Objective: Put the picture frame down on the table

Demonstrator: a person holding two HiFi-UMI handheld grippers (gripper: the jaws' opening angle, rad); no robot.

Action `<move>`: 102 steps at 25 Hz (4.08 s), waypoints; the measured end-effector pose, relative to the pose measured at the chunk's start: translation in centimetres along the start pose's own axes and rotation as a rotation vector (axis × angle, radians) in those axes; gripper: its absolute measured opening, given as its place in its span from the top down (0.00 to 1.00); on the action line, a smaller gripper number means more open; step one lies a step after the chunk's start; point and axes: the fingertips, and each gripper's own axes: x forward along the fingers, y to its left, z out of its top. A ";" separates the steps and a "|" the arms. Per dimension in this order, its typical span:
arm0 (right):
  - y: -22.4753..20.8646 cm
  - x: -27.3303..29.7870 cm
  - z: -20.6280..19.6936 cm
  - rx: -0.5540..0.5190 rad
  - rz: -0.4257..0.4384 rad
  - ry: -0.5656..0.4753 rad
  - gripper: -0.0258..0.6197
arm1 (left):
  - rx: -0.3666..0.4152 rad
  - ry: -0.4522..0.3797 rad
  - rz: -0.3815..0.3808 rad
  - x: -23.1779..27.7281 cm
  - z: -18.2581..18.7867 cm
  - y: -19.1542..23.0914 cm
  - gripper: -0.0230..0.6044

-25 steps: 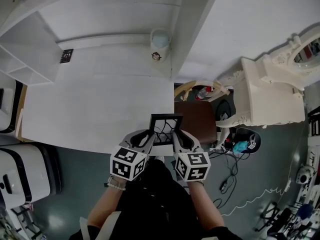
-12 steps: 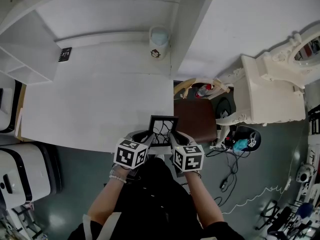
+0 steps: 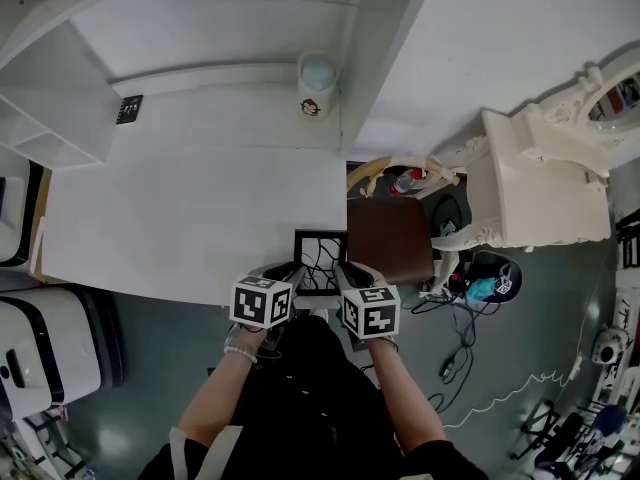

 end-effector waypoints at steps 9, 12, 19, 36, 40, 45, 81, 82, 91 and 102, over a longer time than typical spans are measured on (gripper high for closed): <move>-0.1 0.7 -1.9 -0.004 -0.013 0.051 0.86 | 0.008 0.082 0.068 1.2 -1.8 0.7 0.82; -0.2 0.9 -2.4 -0.009 -0.018 0.064 0.86 | 0.046 0.101 0.094 1.5 -2.0 0.7 0.82; -0.1 1.3 -2.5 -0.081 -0.036 0.064 0.87 | 0.098 0.106 0.140 1.8 -2.0 0.8 0.82; 0.7 0.9 -1.4 -0.115 0.016 0.002 0.82 | 0.196 0.047 0.154 -0.3 -0.5 1.0 0.78; 0.7 -0.4 0.6 -0.140 -0.009 -0.063 0.82 | 0.203 -0.018 0.169 -1.9 1.2 1.1 0.79; 1.5 -2.4 4.1 -0.173 -0.018 -0.172 0.83 | 0.251 -0.121 0.182 -3.9 4.1 0.2 0.94; 8.9 -19.3 20.0 -0.307 0.014 -0.776 0.96 | 0.430 -0.668 0.019 -20.2 16.9 -10.7 0.96; 9.1 -19.7 20.2 -0.313 0.014 -0.785 0.96 | 0.431 -0.676 0.018 -20.5 17.0 -10.8 0.96; 10.0 -21.9 21.6 -0.334 0.026 -0.836 0.96 | 0.450 -0.726 0.032 -22.9 18.0 -11.7 0.96; 9.7 -22.0 21.8 -0.348 0.012 -0.834 0.96 | 0.459 -0.729 0.030 -23.1 18.4 -12.0 0.96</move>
